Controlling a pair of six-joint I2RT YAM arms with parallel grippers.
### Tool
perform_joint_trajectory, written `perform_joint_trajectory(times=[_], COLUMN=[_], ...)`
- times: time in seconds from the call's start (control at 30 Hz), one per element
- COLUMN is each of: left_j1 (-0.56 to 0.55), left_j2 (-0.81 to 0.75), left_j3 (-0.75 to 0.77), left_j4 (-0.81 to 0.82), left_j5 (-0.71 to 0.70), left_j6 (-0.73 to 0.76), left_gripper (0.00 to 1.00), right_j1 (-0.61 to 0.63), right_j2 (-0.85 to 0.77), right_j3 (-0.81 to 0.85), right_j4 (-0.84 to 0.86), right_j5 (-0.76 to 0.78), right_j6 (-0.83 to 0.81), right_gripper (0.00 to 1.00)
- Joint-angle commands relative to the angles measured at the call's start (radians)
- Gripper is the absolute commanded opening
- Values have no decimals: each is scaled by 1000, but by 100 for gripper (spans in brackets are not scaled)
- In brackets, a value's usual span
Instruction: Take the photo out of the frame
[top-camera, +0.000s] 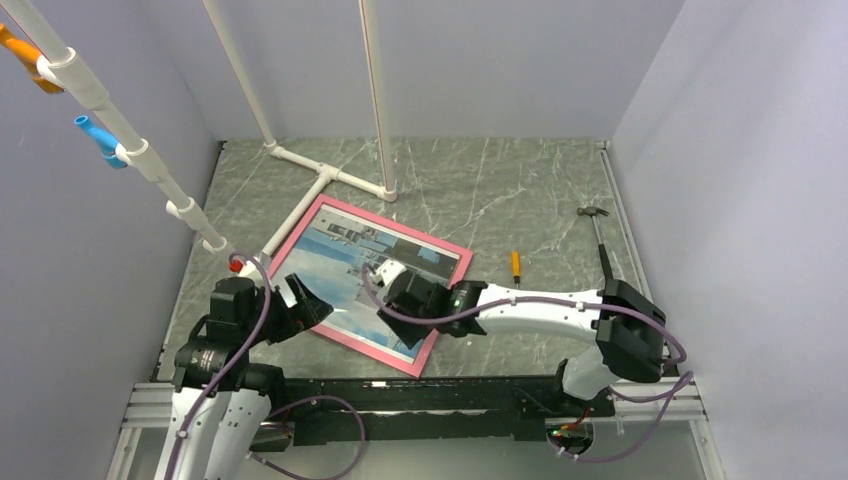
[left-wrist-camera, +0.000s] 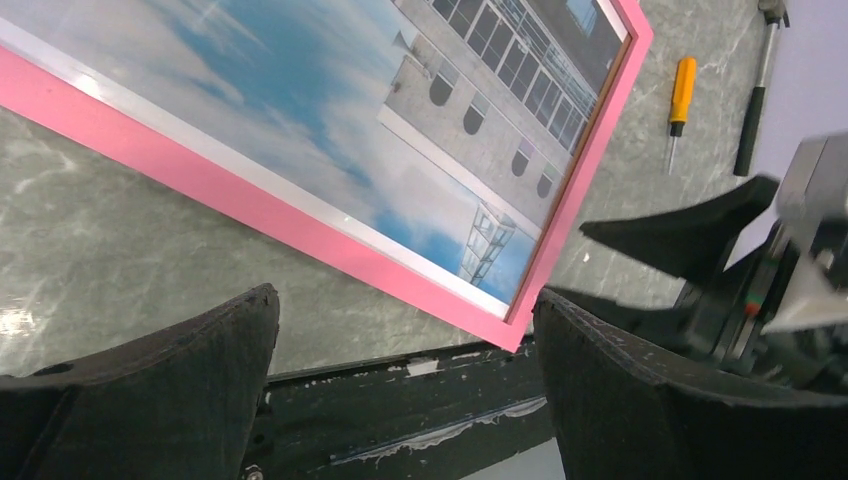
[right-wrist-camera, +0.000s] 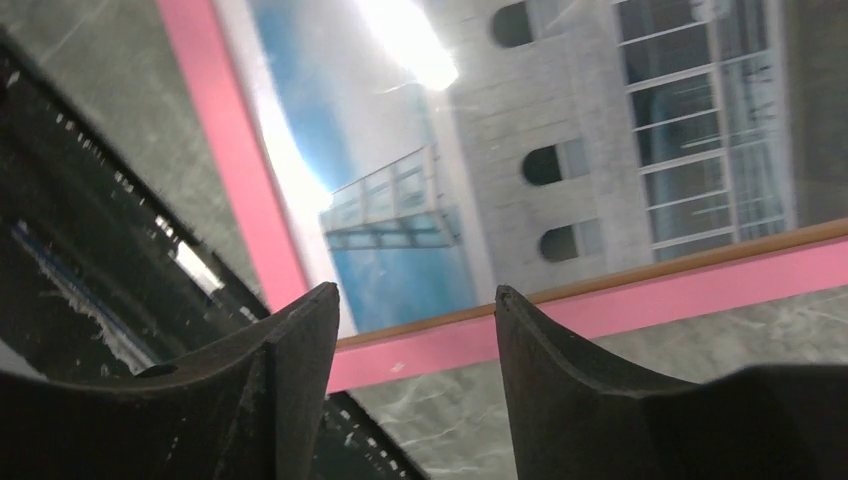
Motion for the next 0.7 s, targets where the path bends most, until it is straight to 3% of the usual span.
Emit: perform_joint_trajectory(times=[0.0, 0.4, 0.67], left_j1=[4, 4, 4], left_j2=[-10, -74, -80], left_j3=[-48, -233, -258], left_j4=[93, 201, 207], left_j5=[77, 177, 188], left_j6=[-79, -256, -278], left_gripper=[99, 99, 99], right_j1=[91, 344, 387], right_j2=[16, 194, 287], right_j3=[44, 129, 163], right_j4=[-49, -83, -86], right_j5=[92, 338, 407], right_j6=[11, 97, 103], right_gripper=[59, 47, 45])
